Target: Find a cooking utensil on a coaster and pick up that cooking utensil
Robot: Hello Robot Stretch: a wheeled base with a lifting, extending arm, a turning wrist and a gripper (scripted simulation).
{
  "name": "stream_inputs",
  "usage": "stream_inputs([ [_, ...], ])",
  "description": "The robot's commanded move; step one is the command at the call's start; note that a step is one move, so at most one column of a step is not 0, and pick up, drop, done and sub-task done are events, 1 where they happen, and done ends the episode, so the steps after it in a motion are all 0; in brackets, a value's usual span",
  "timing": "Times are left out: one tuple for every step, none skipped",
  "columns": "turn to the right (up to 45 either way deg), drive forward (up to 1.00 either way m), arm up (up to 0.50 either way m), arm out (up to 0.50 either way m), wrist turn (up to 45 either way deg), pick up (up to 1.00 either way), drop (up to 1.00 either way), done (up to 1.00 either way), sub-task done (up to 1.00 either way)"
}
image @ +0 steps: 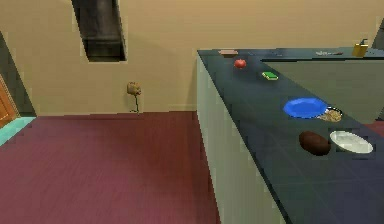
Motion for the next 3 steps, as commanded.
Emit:
stream_inputs([
  [0.0,0.0,0.0,0.0,0.0,1.0,0.0,0.0,0.0],
  [0.0,0.0,0.1,0.0,0.0,0.0,0.0,0.0,0.0],
  [0.0,0.0,0.0,0.0,0.0,0.0,0.0,1.0,0.0],
])
